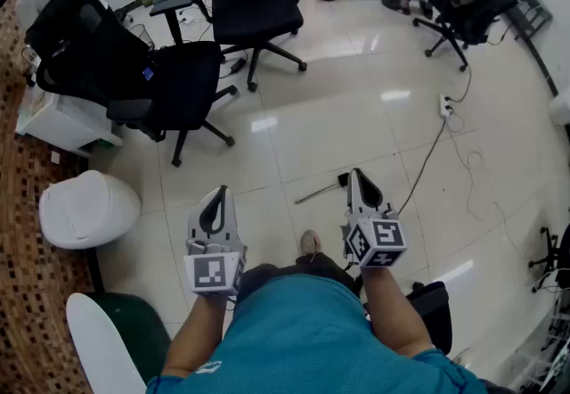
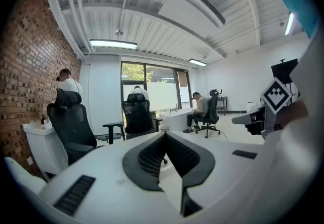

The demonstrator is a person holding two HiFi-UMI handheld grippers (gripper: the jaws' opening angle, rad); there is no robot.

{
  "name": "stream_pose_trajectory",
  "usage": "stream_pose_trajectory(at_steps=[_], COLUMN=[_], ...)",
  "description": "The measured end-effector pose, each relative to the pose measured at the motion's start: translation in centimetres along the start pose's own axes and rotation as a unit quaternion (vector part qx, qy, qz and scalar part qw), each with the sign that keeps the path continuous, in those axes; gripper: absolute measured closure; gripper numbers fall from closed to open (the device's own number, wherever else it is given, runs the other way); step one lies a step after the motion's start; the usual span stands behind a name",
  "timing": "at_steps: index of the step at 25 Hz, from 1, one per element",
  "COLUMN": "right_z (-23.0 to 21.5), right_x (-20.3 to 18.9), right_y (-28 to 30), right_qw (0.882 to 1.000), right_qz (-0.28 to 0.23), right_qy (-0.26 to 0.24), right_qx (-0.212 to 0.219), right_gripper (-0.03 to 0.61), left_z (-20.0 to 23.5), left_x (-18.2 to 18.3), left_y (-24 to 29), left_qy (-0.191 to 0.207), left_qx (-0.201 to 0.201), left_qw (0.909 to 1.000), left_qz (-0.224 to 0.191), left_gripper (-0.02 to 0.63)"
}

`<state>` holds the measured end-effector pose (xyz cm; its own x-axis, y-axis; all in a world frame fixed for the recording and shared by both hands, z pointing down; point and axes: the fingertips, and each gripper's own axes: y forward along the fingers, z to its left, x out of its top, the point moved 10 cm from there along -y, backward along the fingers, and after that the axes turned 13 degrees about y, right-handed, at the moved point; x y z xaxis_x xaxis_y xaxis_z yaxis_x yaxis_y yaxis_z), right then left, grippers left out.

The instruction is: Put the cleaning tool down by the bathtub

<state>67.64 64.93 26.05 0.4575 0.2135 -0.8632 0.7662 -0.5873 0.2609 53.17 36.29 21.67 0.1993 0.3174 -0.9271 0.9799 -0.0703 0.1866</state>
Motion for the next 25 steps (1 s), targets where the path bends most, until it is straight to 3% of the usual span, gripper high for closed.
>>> stream_pose_trajectory(at_steps=[5,9,13,16,19,25], right_z=[-3.5,-4.2,-4.8,-5.9,-8.8,-14.3], right_x=[0.6,-0.4,-1.7,-3.9,-7.6,-16.3], right_y=[3.9,6.5,8.6,10.4,13.2,19.0], right_qw=[1.000,0.998,0.993,0.992,0.991,0.986], right_qz=[0.021,0.041,0.063,0.061,0.069,0.084], right_qy=[0.009,0.034,0.049,0.056,0.062,0.073], right_qx=[-0.019,-0.043,-0.083,-0.095,-0.096,-0.127], right_gripper=[0.551,0.551,0.528,0.516,0.508,0.483], left_z=[-0.7,0.5,2.6,3.5,3.1,1.1], left_x=[0.0,-2.4,-4.5,-7.7,-11.7,-21.8], left_y=[4.4,6.7,8.7,9.7,11.2,15.1], left_qy=[-0.007,-0.010,-0.033,-0.026,-0.013,-0.035], left_qx=[0.000,-0.007,-0.011,-0.015,0.001,0.004], left_qw=[1.0000,0.9993,0.9983,0.9974,0.9983,0.9969], left_qz=[0.002,0.037,0.046,0.065,0.057,0.071], left_gripper=[0.615,0.615,0.615,0.615,0.615,0.615])
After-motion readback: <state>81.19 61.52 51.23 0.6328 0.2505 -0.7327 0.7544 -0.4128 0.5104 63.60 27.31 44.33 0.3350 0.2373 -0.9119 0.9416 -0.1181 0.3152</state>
